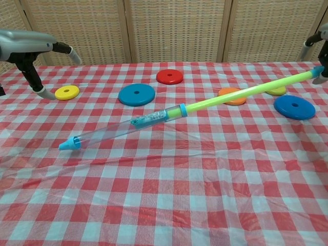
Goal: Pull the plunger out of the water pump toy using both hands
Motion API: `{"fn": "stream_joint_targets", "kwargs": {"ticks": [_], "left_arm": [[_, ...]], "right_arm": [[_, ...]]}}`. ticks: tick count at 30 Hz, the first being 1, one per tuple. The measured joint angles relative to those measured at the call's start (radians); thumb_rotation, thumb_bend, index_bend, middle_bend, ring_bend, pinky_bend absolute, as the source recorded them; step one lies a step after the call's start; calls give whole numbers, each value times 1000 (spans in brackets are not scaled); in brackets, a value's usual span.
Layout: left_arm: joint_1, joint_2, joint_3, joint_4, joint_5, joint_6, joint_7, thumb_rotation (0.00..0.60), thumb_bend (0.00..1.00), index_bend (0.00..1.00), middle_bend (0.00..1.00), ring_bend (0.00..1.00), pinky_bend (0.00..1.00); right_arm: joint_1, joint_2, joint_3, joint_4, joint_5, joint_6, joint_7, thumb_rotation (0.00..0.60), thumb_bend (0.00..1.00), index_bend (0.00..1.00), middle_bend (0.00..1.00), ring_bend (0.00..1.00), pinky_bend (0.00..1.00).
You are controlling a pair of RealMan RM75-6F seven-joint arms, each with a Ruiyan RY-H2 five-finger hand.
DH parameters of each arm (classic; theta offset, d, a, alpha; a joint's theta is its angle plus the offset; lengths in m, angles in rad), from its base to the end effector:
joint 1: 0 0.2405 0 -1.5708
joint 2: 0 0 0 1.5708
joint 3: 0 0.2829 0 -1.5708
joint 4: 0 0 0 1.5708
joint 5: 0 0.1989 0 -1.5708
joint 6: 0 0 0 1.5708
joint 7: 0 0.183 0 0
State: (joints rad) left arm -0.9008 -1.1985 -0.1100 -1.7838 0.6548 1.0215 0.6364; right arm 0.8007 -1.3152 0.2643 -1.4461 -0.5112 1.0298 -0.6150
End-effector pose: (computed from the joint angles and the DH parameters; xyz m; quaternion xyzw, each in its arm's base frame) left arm -0.1647 0.4155 0.0838 -0.7387 -0.3605 -0.2544 0.5095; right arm -0.2450 -0.4618 0.1192 0.6014 -0.4226 0.2542 0.6285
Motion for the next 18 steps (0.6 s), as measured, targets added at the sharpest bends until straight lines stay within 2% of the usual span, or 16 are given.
{"fn": "stream_joint_targets", "kwargs": {"ticks": [5, 7, 10, 13, 18], "left_arm": [[27, 14, 8, -35, 38, 27, -28, 600, 170, 141, 0, 0, 0], [48, 19, 12, -47, 64, 44, -51, 600, 170, 141, 0, 0, 0], [86, 25, 27, -56, 111, 68, -86, 600, 170, 140, 0, 0, 0], [117, 32, 40, -56, 145, 79, -117, 600, 169, 137, 0, 0, 0], [147, 50, 46, -51, 184, 86, -154, 600, 170, 137, 0, 0, 0]], "right_arm": [[-17, -4, -5, 3, -38, 0, 42, 600, 300, 149, 37, 65, 111], [-26, -5, -9, 2, -51, 3, 54, 600, 256, 89, 6, 16, 57], [-35, -8, -16, 1, -58, 10, 60, 600, 169, 5, 0, 0, 0], [-37, -9, -19, -3, -65, 22, 54, 600, 106, 0, 0, 0, 0], [-39, -19, -31, -5, -95, 84, 13, 600, 84, 0, 0, 0, 0]]}}
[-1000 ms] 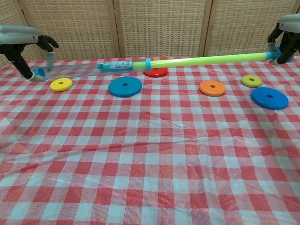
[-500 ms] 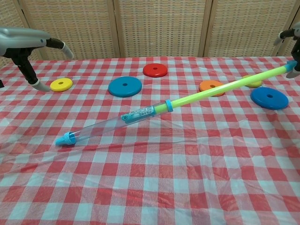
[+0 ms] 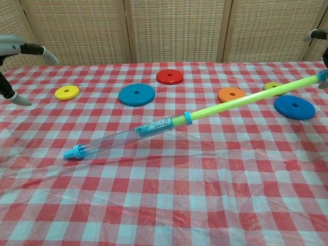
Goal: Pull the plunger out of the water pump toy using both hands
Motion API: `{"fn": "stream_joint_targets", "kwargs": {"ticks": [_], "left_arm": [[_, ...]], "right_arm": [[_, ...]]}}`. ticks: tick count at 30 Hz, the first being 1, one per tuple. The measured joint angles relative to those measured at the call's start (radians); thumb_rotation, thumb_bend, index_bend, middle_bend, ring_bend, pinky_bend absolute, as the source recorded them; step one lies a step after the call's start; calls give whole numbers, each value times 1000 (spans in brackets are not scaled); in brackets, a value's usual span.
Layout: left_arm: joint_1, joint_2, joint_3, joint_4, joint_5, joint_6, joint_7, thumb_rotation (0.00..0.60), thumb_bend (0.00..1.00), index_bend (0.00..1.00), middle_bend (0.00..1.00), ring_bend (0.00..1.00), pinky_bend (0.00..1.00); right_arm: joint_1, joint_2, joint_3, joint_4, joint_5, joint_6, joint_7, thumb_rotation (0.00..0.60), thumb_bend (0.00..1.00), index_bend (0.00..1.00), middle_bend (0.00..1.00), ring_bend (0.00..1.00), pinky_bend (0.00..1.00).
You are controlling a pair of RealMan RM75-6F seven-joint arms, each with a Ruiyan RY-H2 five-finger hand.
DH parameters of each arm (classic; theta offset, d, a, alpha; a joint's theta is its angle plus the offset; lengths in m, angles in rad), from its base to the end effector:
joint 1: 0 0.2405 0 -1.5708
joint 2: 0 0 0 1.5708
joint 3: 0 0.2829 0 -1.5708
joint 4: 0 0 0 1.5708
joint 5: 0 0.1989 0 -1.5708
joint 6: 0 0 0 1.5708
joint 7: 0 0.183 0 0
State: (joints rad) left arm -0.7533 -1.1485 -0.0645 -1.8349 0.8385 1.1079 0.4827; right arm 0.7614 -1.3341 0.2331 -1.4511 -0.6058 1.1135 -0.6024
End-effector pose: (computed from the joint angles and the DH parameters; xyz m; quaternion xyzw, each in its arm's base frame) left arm -0.2005 0.3810 0.1043 -0.7104 -0.3854 -0.2868 0.5143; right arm -0.2520 -0.4493 0.1197 0.6032 -0.3904 0.2591 0.6455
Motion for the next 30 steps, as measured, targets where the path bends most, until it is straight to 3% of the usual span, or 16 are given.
{"fn": "stream_joint_targets", "kwargs": {"ticks": [8, 16, 24, 30], "left_arm": [[28, 12, -3, 4, 49, -1, -30, 600, 170, 130, 0, 0, 0], [48, 9, -8, 7, 73, 0, -45, 600, 169, 129, 0, 0, 0], [121, -2, 7, -11, 154, 103, -68, 600, 170, 126, 0, 0, 0], [222, -23, 53, -6, 257, 208, -97, 600, 170, 104, 0, 0, 0]], "right_arm": [[4, -4, -32, 2, 4, 27, -128, 600, 9, 0, 0, 0, 0], [-6, 14, -31, -36, 19, 21, -130, 600, 0, 0, 0, 0, 0], [-52, 25, -45, -86, -89, 74, -65, 600, 0, 0, 0, 0, 0], [-107, 42, -79, -148, -224, 134, -1, 600, 0, 0, 0, 0, 0]]}}
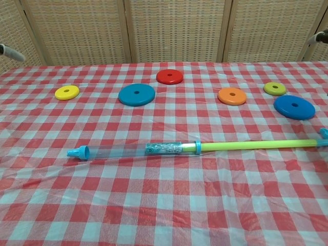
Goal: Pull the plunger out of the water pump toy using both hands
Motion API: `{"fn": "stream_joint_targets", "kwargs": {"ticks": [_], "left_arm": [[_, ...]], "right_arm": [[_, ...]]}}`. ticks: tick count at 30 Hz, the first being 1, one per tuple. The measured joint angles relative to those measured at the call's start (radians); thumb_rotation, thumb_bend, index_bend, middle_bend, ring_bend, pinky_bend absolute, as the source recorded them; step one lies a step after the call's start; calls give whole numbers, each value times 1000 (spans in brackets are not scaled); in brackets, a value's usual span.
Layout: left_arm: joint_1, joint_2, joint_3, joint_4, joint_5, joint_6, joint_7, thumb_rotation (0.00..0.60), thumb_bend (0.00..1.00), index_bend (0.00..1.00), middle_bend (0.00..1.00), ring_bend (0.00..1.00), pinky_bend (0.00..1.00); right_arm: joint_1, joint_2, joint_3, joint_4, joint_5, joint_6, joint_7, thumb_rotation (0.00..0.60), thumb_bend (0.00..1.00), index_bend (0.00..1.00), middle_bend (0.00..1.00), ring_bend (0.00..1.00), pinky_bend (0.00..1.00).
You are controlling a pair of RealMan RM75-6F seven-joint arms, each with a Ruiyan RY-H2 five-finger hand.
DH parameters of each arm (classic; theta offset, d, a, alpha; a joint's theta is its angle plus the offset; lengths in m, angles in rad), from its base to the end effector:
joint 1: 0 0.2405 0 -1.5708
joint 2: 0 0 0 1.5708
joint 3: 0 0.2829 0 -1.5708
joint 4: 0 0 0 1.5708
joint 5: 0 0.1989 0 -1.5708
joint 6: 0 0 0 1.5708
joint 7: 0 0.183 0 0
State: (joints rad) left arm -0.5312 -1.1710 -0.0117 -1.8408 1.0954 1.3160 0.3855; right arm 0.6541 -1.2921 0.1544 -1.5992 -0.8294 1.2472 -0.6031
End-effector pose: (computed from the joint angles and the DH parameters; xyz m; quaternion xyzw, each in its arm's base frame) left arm -0.2394 0.3268 0.1199 -0.6679 -0.3815 -0.3362 0.5434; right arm -0.2502 -0.4016 0.1202 0.6398 -0.3344 0.2713 0.6366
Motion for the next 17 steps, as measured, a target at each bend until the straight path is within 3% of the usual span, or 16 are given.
{"fn": "stream_joint_targets", "kwargs": {"ticks": [7, 12, 17], "left_arm": [[112, -32, 62, 63, 132, 139, -10, 600, 144, 7, 0, 0, 0], [210, -55, 118, 135, 220, 200, -51, 600, 141, 0, 0, 0, 0], [264, -90, 135, 216, 266, 240, -97, 600, 142, 0, 0, 0, 0]], "right_arm": [[-89, 17, -79, -38, -234, 88, 109, 600, 0, 0, 0, 0, 0], [-203, 19, -161, -28, -417, 200, 238, 600, 0, 0, 0, 0, 0], [-305, 13, -215, 19, -513, 282, 342, 600, 0, 0, 0, 0, 0]]}}
